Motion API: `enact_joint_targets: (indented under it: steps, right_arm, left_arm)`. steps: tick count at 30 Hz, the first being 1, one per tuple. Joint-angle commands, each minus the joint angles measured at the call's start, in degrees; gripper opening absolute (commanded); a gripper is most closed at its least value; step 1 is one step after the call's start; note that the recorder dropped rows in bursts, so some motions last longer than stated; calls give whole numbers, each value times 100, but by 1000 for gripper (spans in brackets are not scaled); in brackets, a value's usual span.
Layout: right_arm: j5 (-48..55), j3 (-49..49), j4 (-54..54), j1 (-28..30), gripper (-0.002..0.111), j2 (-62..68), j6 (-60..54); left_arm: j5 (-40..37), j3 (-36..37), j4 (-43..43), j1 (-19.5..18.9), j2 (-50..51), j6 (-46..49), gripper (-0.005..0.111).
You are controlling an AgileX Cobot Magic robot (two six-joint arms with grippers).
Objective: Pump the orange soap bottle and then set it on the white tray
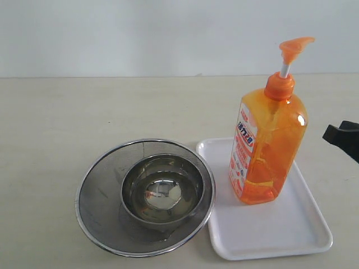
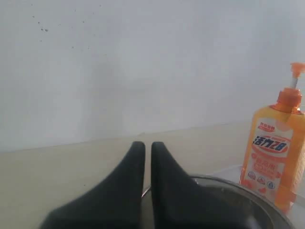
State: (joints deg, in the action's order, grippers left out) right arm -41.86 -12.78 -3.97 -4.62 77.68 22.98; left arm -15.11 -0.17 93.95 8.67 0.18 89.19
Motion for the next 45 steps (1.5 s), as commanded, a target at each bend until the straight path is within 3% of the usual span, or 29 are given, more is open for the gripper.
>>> enact_joint_targets:
  steps: [1, 5, 7, 9, 19, 26, 29, 38, 45]
  right_arm:
    - [-36, 10, 0, 6, 0, 16, -64]
    - [-36, 10, 0, 6, 0, 16, -64]
    - [-36, 10, 0, 6, 0, 16, -64]
    - [-36, 10, 0, 6, 0, 16, -64]
    - [-36, 10, 0, 6, 0, 16, -64]
    - [16, 10, 0, 6, 0, 16, -57]
    - [16, 10, 0, 6, 0, 16, -57]
    - [16, 10, 0, 6, 0, 16, -57]
    - [16, 10, 0, 6, 0, 16, -57]
  left_arm:
    - [133, 17, -2203, -2, -18, -2417, 5]
    - [378, 17, -5958, -2, -18, -6596, 5]
    - [401, 17, -7095, -2, -18, -7970, 5]
    - [416, 17, -7662, -2, -18, -8674, 5]
    - [482, 17, -7711, -2, -18, -8326, 5]
    - [317, 17, -8517, -2, -18, -8109, 5]
    - [-175, 17, -8918, -2, -18, -8109, 5]
    - [-240, 17, -9022, -2, -18, -8168, 5]
    - [-289, 17, -9128, -286, -18, -8453, 5]
